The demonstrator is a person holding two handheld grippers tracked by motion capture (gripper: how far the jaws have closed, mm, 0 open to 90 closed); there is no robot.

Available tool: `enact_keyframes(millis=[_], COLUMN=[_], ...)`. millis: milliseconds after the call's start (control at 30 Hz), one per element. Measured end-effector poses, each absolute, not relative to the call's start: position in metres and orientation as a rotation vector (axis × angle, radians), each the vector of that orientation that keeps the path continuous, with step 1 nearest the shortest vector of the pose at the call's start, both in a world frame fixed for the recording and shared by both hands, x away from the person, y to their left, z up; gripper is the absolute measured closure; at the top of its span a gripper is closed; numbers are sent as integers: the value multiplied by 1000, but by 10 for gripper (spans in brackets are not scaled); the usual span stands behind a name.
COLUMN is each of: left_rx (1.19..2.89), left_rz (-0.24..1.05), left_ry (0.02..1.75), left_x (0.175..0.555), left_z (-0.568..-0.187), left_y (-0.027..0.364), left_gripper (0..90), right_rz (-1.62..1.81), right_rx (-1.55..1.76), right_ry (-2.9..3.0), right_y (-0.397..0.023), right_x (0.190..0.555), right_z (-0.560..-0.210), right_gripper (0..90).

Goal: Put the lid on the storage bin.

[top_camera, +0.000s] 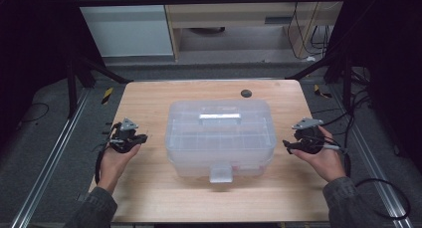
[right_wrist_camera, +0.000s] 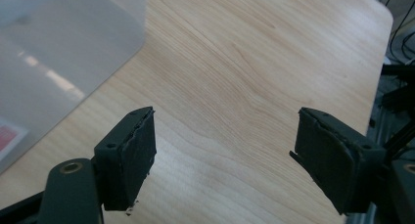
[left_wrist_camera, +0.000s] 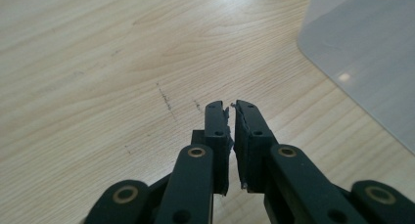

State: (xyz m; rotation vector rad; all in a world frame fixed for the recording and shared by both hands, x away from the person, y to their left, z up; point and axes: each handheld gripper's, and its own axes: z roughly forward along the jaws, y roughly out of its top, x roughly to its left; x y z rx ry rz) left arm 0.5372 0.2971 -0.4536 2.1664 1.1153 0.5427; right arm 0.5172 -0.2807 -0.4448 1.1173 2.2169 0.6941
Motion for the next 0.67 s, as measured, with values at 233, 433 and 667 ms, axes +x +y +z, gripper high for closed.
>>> enact_keyframes(millis=[233, 433, 667], left_rx=[2115, 2095, 2081], left_rz=[522, 505, 534], left_ry=[1174, 1215, 1200], left_x=[547, 550, 551], left_z=[-483, -496, -504], left_y=[295, 291, 288], left_gripper=[664, 342, 146], right_rz=[769, 838, 914], right_rx=[1288, 1361, 1442], right_ry=[2161, 2126, 2070], right_y=[-288, -292, -293], right_x=[529, 530, 530], right_z=[-489, -504, -512], right_gripper=[208, 159, 81])
